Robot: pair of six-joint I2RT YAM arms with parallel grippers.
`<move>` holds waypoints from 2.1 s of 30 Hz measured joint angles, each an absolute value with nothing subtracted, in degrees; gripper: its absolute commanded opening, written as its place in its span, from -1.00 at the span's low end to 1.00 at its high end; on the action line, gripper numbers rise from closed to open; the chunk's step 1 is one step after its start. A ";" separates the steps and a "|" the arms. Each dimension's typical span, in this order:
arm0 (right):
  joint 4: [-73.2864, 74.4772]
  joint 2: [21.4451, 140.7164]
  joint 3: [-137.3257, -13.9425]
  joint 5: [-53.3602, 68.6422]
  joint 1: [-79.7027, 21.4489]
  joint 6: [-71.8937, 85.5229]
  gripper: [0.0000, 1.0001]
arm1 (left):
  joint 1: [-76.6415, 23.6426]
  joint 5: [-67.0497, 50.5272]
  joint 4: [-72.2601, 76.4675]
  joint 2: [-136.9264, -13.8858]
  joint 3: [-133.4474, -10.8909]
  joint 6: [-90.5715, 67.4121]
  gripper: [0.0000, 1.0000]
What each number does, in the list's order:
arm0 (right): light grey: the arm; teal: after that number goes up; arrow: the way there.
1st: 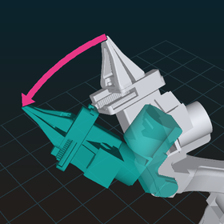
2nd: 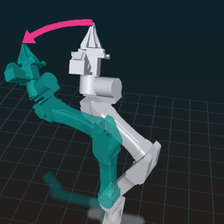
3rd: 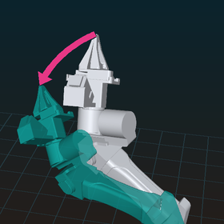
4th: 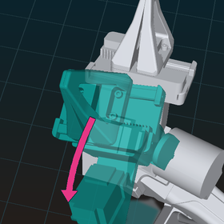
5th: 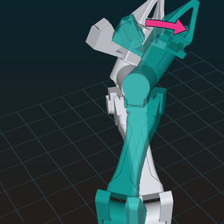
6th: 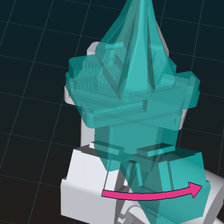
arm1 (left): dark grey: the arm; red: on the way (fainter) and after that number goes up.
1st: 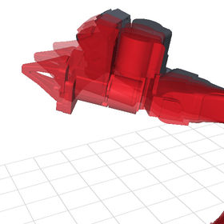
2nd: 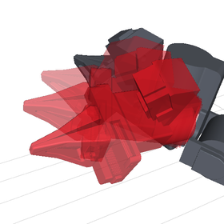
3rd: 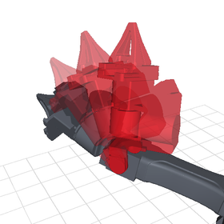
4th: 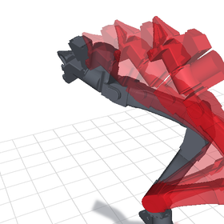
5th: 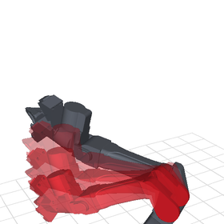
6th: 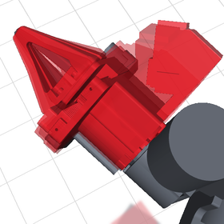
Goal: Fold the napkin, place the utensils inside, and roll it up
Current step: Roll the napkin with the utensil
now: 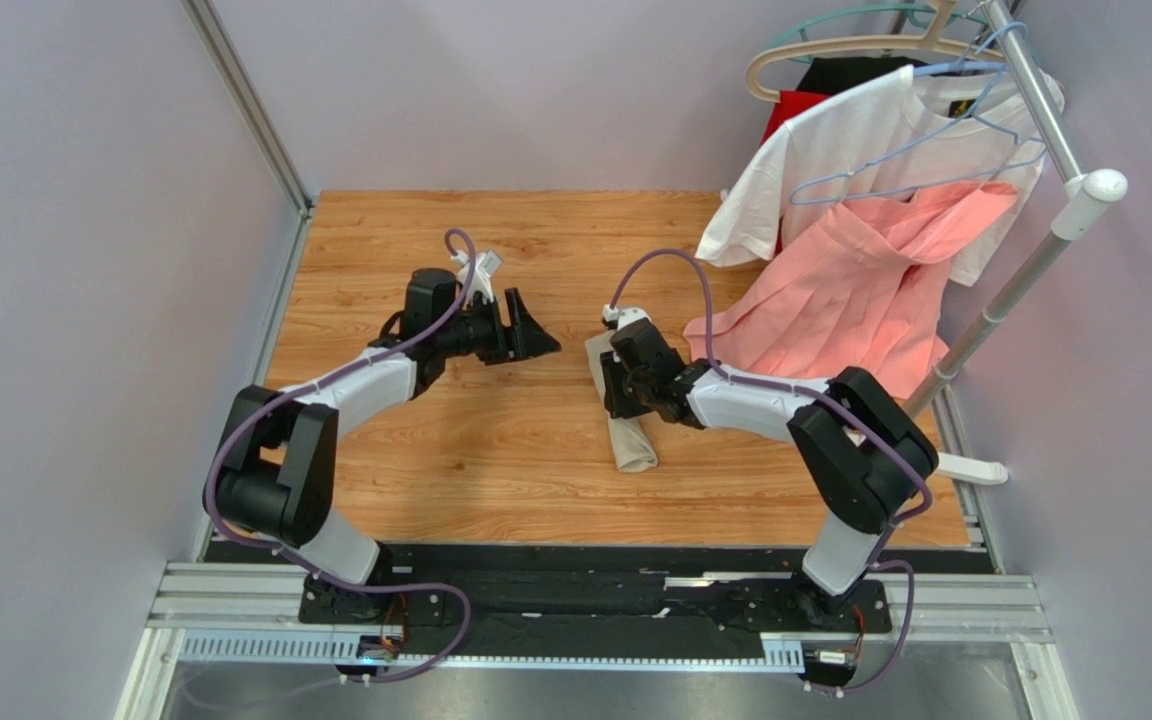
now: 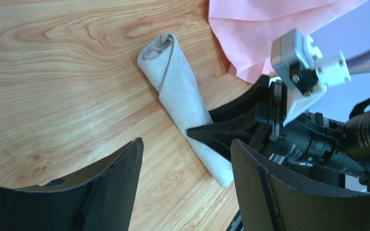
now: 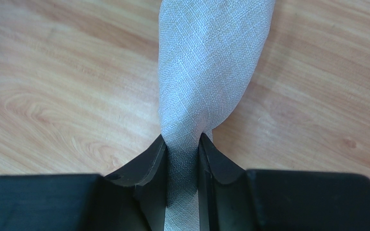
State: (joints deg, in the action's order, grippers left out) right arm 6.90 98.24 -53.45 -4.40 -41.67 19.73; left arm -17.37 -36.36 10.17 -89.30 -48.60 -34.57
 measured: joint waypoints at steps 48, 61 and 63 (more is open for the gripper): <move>13.61 120.97 -84.86 -12.34 -35.53 29.02 1.00 | -15.97 -32.58 -4.45 -79.33 -47.79 -35.38 0.62; 17.74 108.12 -80.42 -17.28 -38.04 24.47 1.00 | -13.04 -30.13 -9.65 -72.31 -47.72 -33.41 0.62; 18.00 104.25 -78.65 -17.78 -39.48 23.14 1.00 | -11.97 -29.82 -11.35 -70.59 -47.75 -32.80 0.62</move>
